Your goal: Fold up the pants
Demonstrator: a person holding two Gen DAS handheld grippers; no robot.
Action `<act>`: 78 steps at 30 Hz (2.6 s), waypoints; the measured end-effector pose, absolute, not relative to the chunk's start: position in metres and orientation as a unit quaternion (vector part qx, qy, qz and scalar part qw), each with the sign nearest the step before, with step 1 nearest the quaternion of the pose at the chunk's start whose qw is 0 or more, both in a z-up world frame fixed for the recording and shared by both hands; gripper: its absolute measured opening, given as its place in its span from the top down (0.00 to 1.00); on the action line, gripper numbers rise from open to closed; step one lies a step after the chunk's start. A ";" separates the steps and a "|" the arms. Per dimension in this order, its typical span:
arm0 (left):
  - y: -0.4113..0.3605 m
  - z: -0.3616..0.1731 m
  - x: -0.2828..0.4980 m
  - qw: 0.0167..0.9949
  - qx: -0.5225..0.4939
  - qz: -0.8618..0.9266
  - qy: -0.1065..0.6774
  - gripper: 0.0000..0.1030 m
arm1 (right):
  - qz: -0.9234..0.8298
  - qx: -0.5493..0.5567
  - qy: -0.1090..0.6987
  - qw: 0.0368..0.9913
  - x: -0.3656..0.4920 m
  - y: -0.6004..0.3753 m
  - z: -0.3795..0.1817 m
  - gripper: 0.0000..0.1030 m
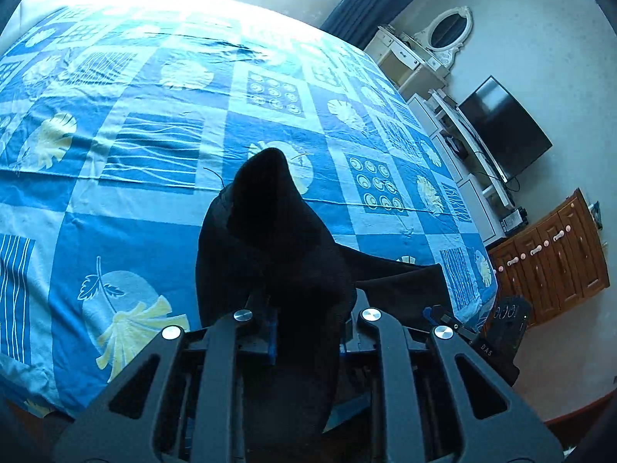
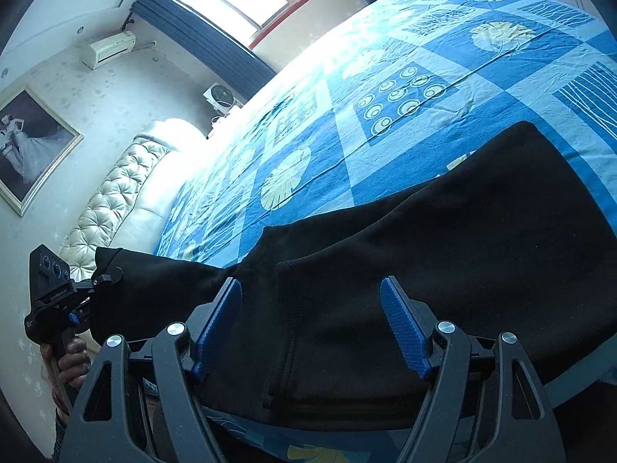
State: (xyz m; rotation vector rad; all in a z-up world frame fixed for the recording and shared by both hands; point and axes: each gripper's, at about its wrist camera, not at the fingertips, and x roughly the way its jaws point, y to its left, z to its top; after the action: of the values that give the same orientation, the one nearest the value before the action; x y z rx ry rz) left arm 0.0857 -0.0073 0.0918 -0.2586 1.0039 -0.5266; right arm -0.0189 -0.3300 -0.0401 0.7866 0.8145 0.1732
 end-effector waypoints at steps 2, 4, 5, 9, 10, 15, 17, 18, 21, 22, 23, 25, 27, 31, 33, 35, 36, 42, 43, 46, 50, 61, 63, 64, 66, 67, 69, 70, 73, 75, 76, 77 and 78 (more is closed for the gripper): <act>-0.047 0.094 0.085 0.840 -0.086 -0.257 0.469 0.82 | 0.074 0.380 0.377 0.841 -0.021 -0.339 -0.037 0.28; -0.087 0.087 0.083 0.837 -0.057 -0.268 0.473 0.82 | 0.065 0.385 0.369 0.843 -0.024 -0.349 -0.034 0.28; -0.107 0.082 0.082 0.838 -0.036 -0.271 0.472 0.82 | 0.057 0.388 0.364 0.845 -0.025 -0.355 -0.033 0.28; -0.174 0.050 0.081 0.833 0.024 -0.269 0.483 0.82 | 0.019 0.402 0.349 0.846 -0.032 -0.382 -0.030 0.28; -0.186 0.040 0.083 0.829 0.030 -0.268 0.490 0.82 | 0.013 0.407 0.346 0.845 -0.034 -0.389 -0.030 0.28; -0.230 -0.005 0.084 0.825 0.080 -0.240 0.506 0.82 | -0.004 0.422 0.341 0.840 -0.039 -0.409 -0.035 0.28; -0.240 -0.016 0.081 0.828 0.104 -0.227 0.502 0.82 | -0.007 0.431 0.339 0.836 -0.041 -0.415 -0.037 0.28; -0.244 -0.020 0.079 0.830 0.114 -0.221 0.499 0.82 | -0.007 0.436 0.338 0.834 -0.040 -0.417 -0.038 0.28; -0.250 -0.027 0.075 0.838 0.135 -0.204 0.488 0.82 | -0.008 0.441 0.337 0.832 -0.039 -0.419 -0.041 0.28; -0.252 -0.026 0.073 0.840 0.140 -0.199 0.485 0.82 | -0.007 0.442 0.337 0.831 -0.039 -0.420 -0.041 0.28; -0.254 -0.027 0.072 0.842 0.145 -0.194 0.482 0.82 | -0.007 0.443 0.338 0.830 -0.039 -0.420 -0.042 0.28; -0.258 -0.029 0.070 0.846 0.156 -0.186 0.474 0.82 | -0.008 0.446 0.338 0.828 -0.040 -0.421 -0.044 0.28; -0.261 -0.031 0.066 0.850 0.168 -0.180 0.466 0.82 | -0.008 0.448 0.340 0.827 -0.039 -0.421 -0.045 0.28; -0.266 -0.033 0.058 0.856 0.192 -0.171 0.449 0.82 | -0.008 0.451 0.337 0.826 -0.039 -0.424 -0.045 0.28; -0.268 -0.034 0.056 0.857 0.198 -0.169 0.446 0.82 | -0.008 0.454 0.337 0.825 -0.039 -0.425 -0.046 0.28; -0.268 -0.034 0.056 0.857 0.197 -0.169 0.446 0.82 | -0.007 0.458 0.337 0.823 -0.039 -0.426 -0.047 0.28; -0.268 -0.034 0.057 0.857 0.195 -0.169 0.447 0.82 | -0.008 0.459 0.337 0.822 -0.039 -0.427 -0.047 0.28; -0.269 -0.034 0.055 0.857 0.202 -0.166 0.444 0.80 | -0.006 0.459 0.339 0.821 -0.039 -0.427 -0.048 0.28; -0.269 -0.034 0.054 0.857 0.203 -0.165 0.444 0.80 | -0.005 0.458 0.339 0.822 -0.039 -0.426 -0.048 0.28; -0.268 -0.028 0.049 0.857 0.201 -0.164 0.446 0.75 | -0.005 0.459 0.337 0.822 -0.040 -0.428 -0.046 0.28; -0.250 0.000 0.031 0.866 0.162 -0.177 0.440 0.29 | -0.002 0.465 0.334 0.820 -0.041 -0.432 -0.044 0.28; -0.146 0.049 -0.006 0.891 0.132 -0.154 0.405 0.04 | 0.073 0.470 0.376 0.796 -0.027 -0.405 -0.052 0.28; -0.117 0.044 -0.005 0.891 0.114 -0.139 0.418 0.04 | 0.092 0.466 0.389 0.790 -0.022 -0.392 -0.055 0.28; -0.104 0.041 -0.003 0.890 0.105 -0.129 0.425 0.04 | 0.101 0.463 0.397 0.786 -0.019 -0.385 -0.056 0.28; -0.078 0.033 -0.001 0.889 0.091 -0.104 0.437 0.04 | 0.117 0.453 0.412 0.781 -0.013 -0.370 -0.059 0.28; -0.067 0.028 0.002 0.887 0.087 -0.090 0.444 0.04 | 0.124 0.445 0.421 0.781 -0.010 -0.362 -0.060 0.28; -0.049 0.019 0.006 0.883 0.082 -0.068 0.457 0.04 | 0.138 0.428 0.436 0.779 -0.003 -0.348 -0.063 0.28; -0.042 0.016 0.008 0.881 0.078 -0.061 0.463 0.04 | 0.144 0.422 0.443 0.778 0.001 -0.341 -0.064 0.28; -0.027 0.012 0.008 0.879 0.068 -0.048 0.469 0.04 | 0.161 0.412 0.464 0.768 0.011 -0.326 -0.073 0.28; -0.024 0.012 0.005 0.879 0.070 -0.048 0.468 0.04 | 0.169 0.413 0.476 0.758 0.017 -0.319 -0.082 0.28; -0.025 0.012 0.004 0.879 0.073 -0.051 0.468 0.04 | 0.171 0.415 0.479 0.754 0.018 -0.317 -0.086 0.28; -0.026 0.012 0.003 0.880 0.076 -0.053 0.466 0.04 | 0.172 0.417 0.481 0.752 0.020 -0.315 -0.089 0.28; -0.027 0.012 0.001 0.880 0.080 -0.054 0.465 0.04 | 0.172 0.415 0.482 0.752 0.020 -0.314 -0.090 0.28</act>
State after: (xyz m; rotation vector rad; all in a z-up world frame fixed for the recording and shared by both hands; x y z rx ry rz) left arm 0.0010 -0.0271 0.0116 0.1664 0.9683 -0.1135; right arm 0.0202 -0.3135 -0.0896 0.9066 1.0520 0.3766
